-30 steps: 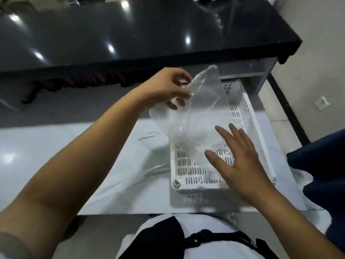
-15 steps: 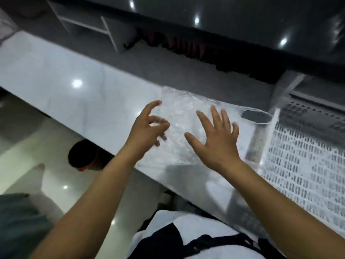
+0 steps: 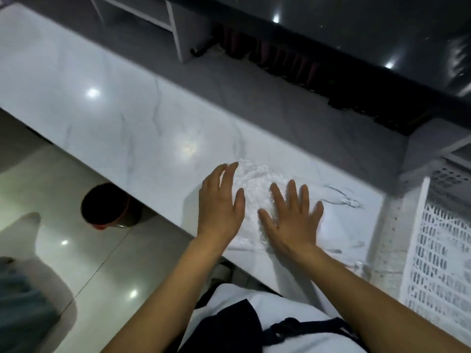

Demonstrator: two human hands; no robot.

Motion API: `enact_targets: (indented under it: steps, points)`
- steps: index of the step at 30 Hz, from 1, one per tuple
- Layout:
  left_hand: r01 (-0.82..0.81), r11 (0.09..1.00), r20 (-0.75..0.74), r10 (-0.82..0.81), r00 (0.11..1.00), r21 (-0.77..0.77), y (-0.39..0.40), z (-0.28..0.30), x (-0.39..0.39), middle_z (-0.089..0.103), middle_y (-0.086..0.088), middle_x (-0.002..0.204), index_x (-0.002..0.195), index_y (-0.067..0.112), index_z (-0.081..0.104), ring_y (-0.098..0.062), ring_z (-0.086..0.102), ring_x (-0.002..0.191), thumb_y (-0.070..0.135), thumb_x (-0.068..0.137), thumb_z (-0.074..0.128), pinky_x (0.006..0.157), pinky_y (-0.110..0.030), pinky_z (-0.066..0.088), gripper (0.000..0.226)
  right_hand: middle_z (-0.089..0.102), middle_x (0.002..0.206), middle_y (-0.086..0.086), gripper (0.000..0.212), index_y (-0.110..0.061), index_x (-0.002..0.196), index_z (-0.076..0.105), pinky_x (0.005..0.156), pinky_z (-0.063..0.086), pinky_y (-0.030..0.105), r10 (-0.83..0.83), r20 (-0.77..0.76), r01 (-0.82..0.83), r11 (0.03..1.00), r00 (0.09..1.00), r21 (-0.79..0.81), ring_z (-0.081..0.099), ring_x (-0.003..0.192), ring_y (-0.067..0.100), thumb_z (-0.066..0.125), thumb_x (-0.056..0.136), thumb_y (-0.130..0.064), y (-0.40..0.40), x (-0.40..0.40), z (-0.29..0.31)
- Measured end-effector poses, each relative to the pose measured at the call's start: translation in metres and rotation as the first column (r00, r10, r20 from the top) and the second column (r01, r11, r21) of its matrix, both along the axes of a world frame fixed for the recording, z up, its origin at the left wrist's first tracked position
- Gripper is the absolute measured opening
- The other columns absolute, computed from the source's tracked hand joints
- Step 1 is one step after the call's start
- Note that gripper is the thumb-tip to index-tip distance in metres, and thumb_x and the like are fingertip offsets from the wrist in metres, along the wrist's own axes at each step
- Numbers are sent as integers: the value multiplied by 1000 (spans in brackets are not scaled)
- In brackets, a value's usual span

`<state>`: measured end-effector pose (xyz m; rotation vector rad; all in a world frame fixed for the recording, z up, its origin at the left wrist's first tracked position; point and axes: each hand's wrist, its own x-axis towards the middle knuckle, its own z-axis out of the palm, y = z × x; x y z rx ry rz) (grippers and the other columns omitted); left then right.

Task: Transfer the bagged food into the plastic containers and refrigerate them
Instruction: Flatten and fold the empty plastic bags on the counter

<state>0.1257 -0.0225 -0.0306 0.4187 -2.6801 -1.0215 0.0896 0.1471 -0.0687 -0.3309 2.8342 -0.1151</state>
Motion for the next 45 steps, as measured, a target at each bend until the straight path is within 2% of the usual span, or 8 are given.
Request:
enact_targets:
  steps: [3,6,10,22,27,32,36,45]
  points:
    - [188,979,69,-183,981,-72,15,-8,-17,28,-5,163,153,19,36,-25,22,151,22,104,46,124,-41,21,51,-19,166,-1,73,-43,154,-11,117,-8,63,-45,-7,45,998,999,38,-22,151,28,4,91,-76,-4,-7,2]
    - [270,942,262,-214,941,-202,19,-26,-37,-1,-3,169,160,21,12,-24,-6,155,33,107,32,126,-40,0,58,-20,165,-2,71,-44,154,-13,117,-9,62,-37,-3,37,999,999,30,-23,150,27,2,91,-75,-3,-5,2]
    - [396,861,426,-242,872,-320,4,-52,-45,-15,-4,167,159,21,-10,-22,-15,154,53,104,12,125,-46,-6,68,-15,166,-4,66,-46,155,-9,118,-8,61,5,-68,-5,1000,998,-4,-20,151,22,11,97,-70,7,2,-7]
    - [490,804,439,-326,837,-338,-7,-50,-42,-18,-2,167,159,21,-10,-21,-18,153,59,101,11,123,-51,-10,72,-18,166,-4,66,-43,155,-10,118,-9,61,-432,1,432,901,902,-36,-23,151,23,7,97,-68,28,17,-5]
    - [461,838,348,-356,867,-293,-8,-36,-53,-12,2,168,160,24,-4,-19,-17,154,45,105,20,123,-48,-11,63,-17,166,-6,64,-43,156,-4,116,-12,56,-308,-193,298,951,932,-77,-18,152,22,9,97,-63,-5,12,14]
    - [433,884,291,-374,881,-175,11,-41,-52,0,-2,169,160,17,9,-20,-4,155,25,105,28,126,-41,-3,59,-16,166,-4,59,-40,156,-6,119,-13,55,-181,-69,180,983,981,-25,-20,151,20,6,101,-57,-38,-10,-2]
    - [504,790,348,-390,852,-350,3,-60,-50,0,-3,169,161,18,5,-21,-4,156,42,104,15,125,-46,0,63,-9,167,-5,61,-40,157,-3,120,-9,53,-181,-76,179,983,981,-37,-14,153,18,8,100,-57,-21,-8,-17]
    - [538,748,395,-392,831,-388,-5,-58,-60,-15,1,167,160,28,-7,-19,-19,153,66,99,10,124,-47,-11,74,-7,168,-3,67,-38,157,-2,121,-7,52,-421,-112,418,907,900,-44,-14,152,15,11,98,-65,73,-19,-15]
